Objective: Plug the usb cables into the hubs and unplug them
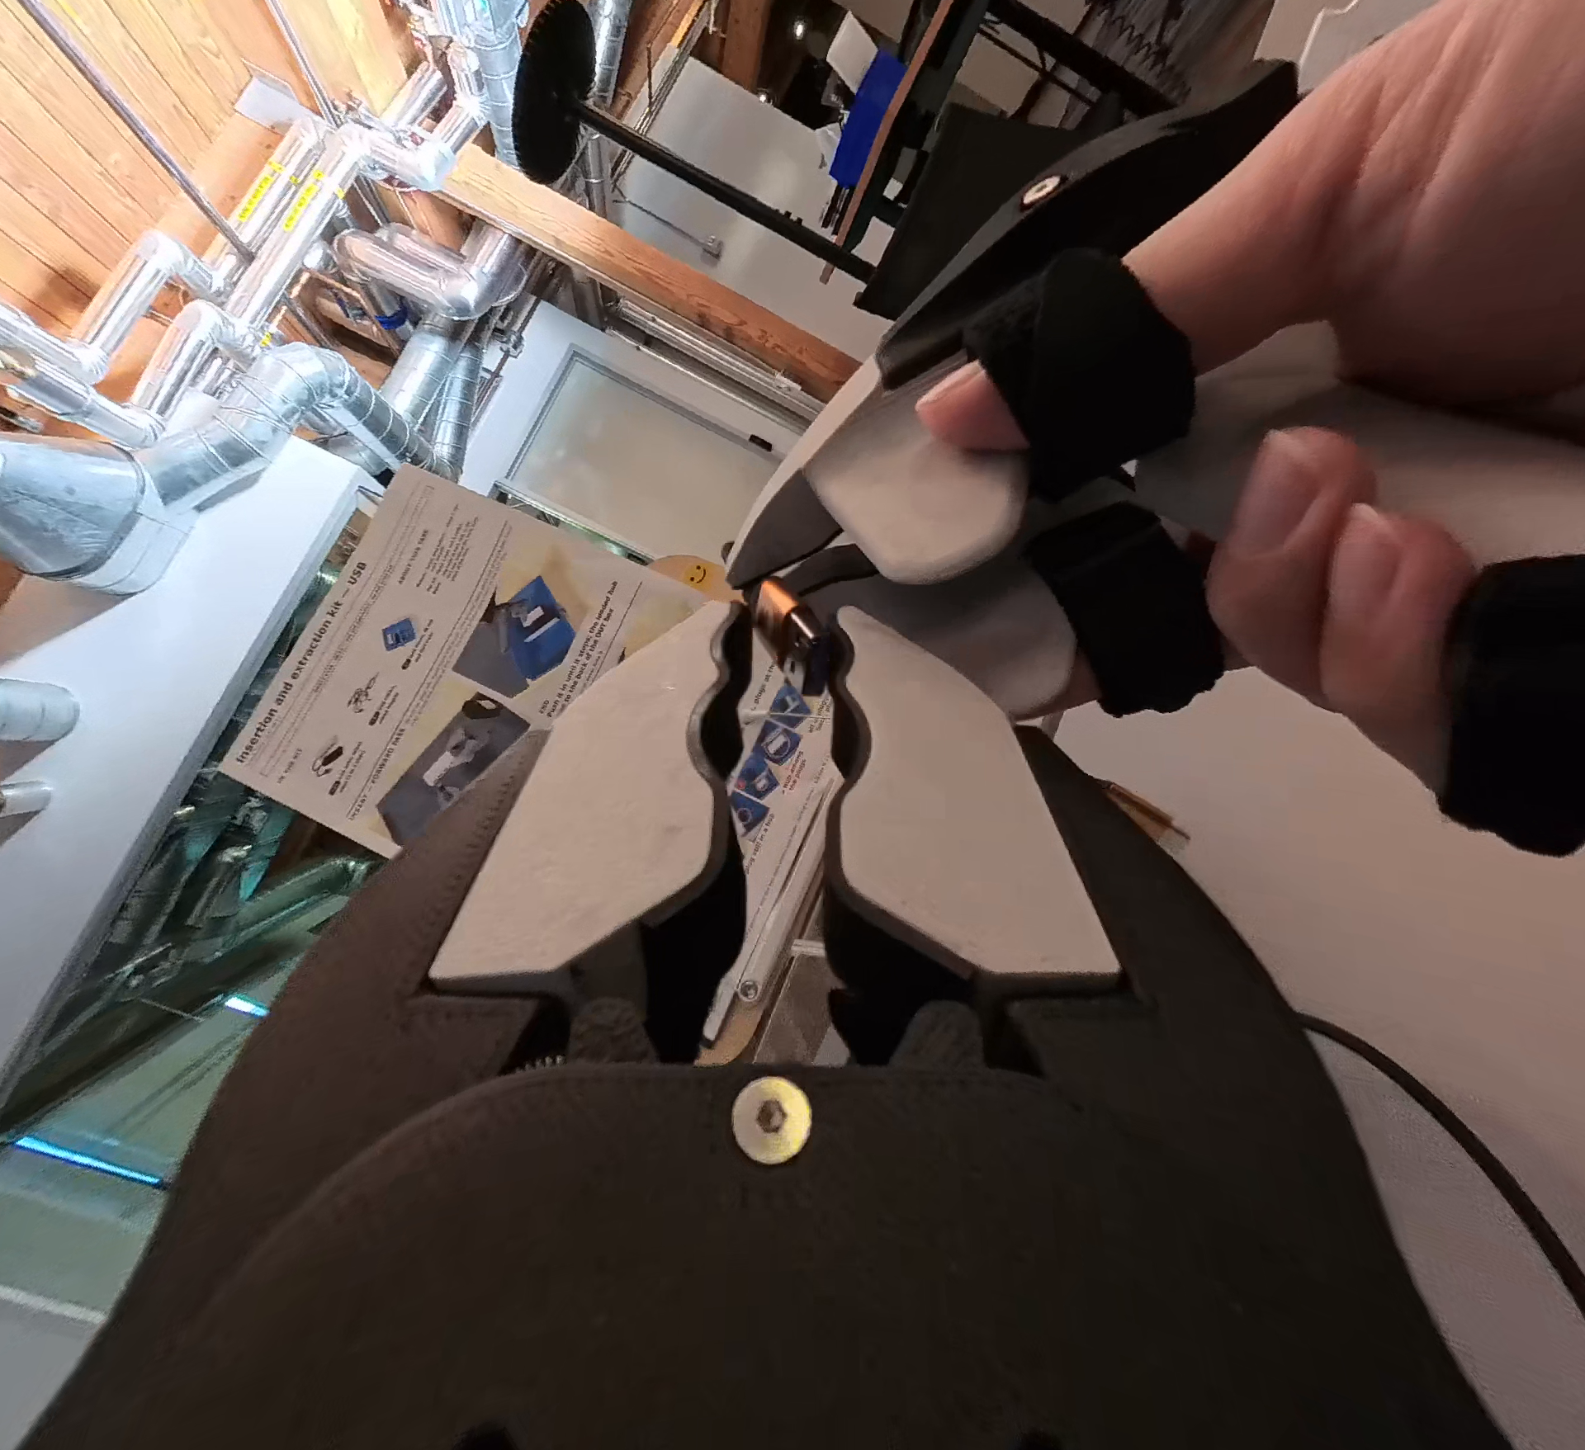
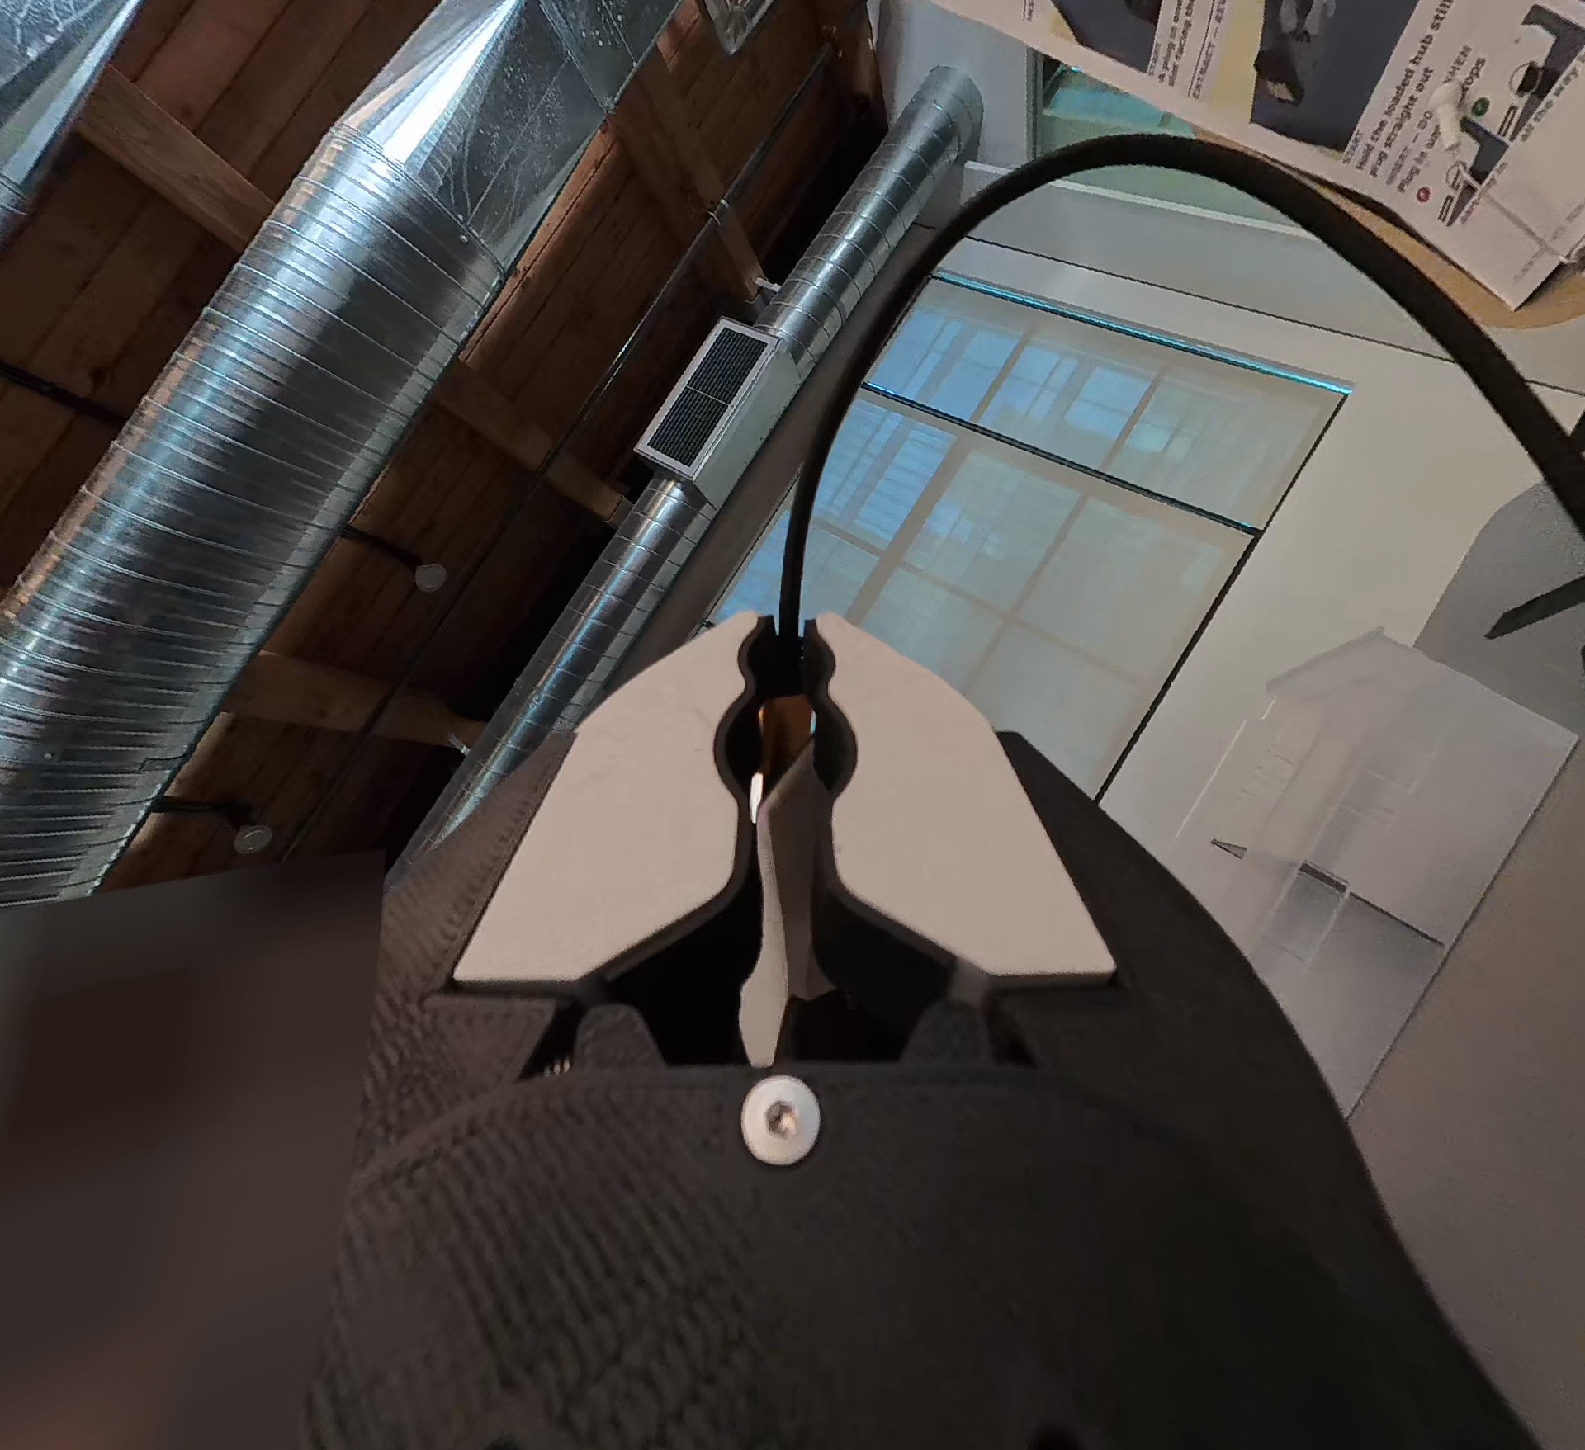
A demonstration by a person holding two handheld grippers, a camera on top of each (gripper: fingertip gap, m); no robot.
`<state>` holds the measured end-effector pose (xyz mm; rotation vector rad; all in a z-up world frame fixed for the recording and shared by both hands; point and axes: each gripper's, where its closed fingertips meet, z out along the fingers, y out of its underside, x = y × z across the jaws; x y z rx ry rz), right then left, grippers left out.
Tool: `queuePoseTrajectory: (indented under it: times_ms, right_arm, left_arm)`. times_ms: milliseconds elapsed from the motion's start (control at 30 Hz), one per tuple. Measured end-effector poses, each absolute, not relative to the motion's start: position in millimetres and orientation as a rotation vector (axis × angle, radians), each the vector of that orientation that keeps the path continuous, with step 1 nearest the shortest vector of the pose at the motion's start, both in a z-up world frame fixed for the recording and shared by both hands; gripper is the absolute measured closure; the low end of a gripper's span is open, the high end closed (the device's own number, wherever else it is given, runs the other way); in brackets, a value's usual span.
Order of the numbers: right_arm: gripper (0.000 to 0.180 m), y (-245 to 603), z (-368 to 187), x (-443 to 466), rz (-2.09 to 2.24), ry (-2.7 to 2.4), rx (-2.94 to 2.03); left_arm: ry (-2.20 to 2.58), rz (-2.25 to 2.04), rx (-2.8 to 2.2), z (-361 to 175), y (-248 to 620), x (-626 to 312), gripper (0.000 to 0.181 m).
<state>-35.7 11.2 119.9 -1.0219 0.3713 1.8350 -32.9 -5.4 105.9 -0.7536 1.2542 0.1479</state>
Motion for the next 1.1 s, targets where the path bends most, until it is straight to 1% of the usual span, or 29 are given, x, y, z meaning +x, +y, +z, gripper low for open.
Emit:
queuePoseTrajectory:
  times_ms: [100,267,367,433,467,533,600,667,700,800,867,933,1000,1067,1100]
  right_arm:
    - [0.174,11.5,117.1,-37.4,1.805,0.370,-1.042]
    - [0.174,5.7,124.7,-41.6,1.746,0.276,-1.058]
    - [0.173,2.3,130.9,-46.1,1.740,0.137,-1.125]
    - [0.180,-1.1,135.0,-45.2,1.683,0.033,-1.162]
    - [0.180,-3.7,135.8,-46.2,1.642,-0.025,-1.205]
    - [0.180,-12.5,143.6,-48.5,1.504,-0.168,-1.266]
    - [0.180,-28.3,163.0,-47.7,1.339,-0.358,-1.238]
    - [0.180,-40.2,173.9,-42.3,1.083,-0.573,-1.215]
    - [0.178,-44.2,175.9,-37.5,0.924,-0.684,-1.180]
    - [0.162,-26.7,163.7,-5.8,0.364,-0.821,-1.085]
    - [0.163,-17.6,144.4,-1.0,0.160,-0.932,-0.971]
    - [0.163,-8.7,119.7,-13.0,0.085,-1.026,-0.894]
    - [0.159,-10.6,103.9,-38.4,0.109,-1.105,-0.830]
    - [0.141,-21.2,120.5,-53.6,0.134,-1.045,-0.744]
    - [0.140,-30.7,130.9,-58.1,0.165,-1.025,-0.703]
  left_arm:
    - [1.233,0.168,-0.734,109.4,-4.0,-36.0,0.174]
    - [1.195,0.063,-0.771,119.7,-9.6,-40.6,0.175]
    - [1.173,-0.143,-0.881,128.1,-9.1,-48.7,0.175]
    - [1.129,-0.294,-0.954,138.1,-4.3,-60.5,0.175]
    - [1.110,-0.364,-0.989,142.8,-0.9,-67.8,0.175]
    - [1.104,-0.513,-1.075,147.1,5.2,-80.7,0.175]
    - [1.160,-0.710,-1.166,144.7,2.1,-87.9,0.175]
    - [1.226,-0.931,-1.221,143.4,-9.4,-92.2,0.175]
    - [1.249,-1.029,-1.231,144.0,-15.7,-93.8,0.175]
    - [1.300,-1.240,-1.224,146.1,-32.7,-94.4,0.175]
    - [1.341,-1.384,-1.223,145.5,-46.2,-91.1,0.175]
    - [1.353,-1.539,-1.226,146.0,-56.0,-87.0,0.175]
    - [1.336,-1.640,-1.267,142.5,-54.9,-82.5,0.175]
    - [1.295,-1.652,-1.334,135.3,-43.7,-79.0,0.175]
    - [1.279,-1.666,-1.358,132.7,-39.8,-78.3,0.175]
